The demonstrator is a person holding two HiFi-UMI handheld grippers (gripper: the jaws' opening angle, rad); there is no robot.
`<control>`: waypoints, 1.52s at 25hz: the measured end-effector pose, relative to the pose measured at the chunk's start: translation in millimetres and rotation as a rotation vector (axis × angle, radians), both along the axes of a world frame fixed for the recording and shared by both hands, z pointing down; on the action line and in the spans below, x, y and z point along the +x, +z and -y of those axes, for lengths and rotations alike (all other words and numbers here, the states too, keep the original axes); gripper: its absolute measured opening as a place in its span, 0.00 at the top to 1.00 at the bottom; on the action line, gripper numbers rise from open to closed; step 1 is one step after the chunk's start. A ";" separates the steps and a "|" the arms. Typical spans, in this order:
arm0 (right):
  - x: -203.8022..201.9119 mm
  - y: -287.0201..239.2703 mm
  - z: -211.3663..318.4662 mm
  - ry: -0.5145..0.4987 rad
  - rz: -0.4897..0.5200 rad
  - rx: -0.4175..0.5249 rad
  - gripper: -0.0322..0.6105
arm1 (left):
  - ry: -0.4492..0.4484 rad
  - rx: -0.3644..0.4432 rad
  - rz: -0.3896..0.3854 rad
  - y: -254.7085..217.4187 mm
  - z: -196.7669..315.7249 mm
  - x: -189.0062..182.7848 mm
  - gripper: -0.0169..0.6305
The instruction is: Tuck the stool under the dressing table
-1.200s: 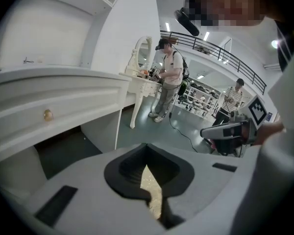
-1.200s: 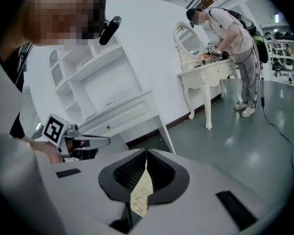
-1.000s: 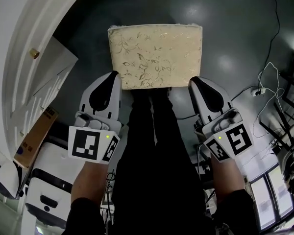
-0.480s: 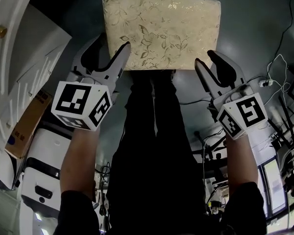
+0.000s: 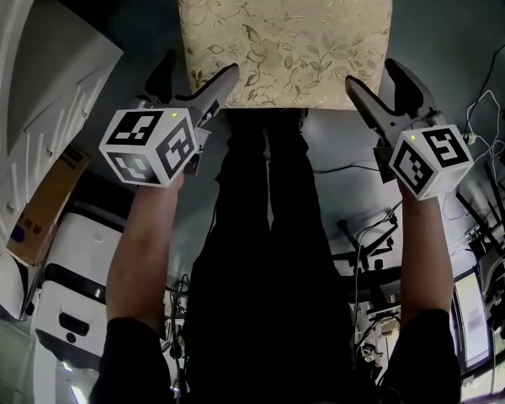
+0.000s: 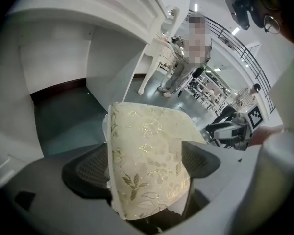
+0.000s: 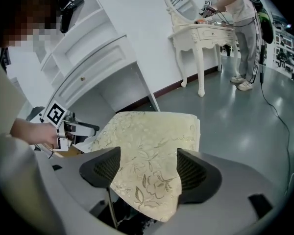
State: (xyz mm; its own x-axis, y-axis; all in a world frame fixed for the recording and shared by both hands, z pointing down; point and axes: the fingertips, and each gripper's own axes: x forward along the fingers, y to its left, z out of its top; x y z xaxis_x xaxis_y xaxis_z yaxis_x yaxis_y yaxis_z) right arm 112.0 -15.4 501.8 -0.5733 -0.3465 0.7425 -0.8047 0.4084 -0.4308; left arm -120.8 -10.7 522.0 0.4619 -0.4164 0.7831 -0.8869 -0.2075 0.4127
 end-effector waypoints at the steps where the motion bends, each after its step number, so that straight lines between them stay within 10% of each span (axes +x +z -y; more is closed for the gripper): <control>1: 1.1 3.0 0.5 0.002 0.002 -0.006 0.41 | 0.009 -0.004 0.009 4.3 -0.6 -0.4 0.25; 16: 22.0 56.5 7.1 0.081 -0.062 -0.101 0.24 | -0.008 -0.153 -0.121 49.3 -0.2 4.3 0.17; 38: 14.8 88.0 9.7 0.068 0.140 -0.257 0.20 | -0.002 -0.224 -0.206 71.1 0.1 11.9 0.12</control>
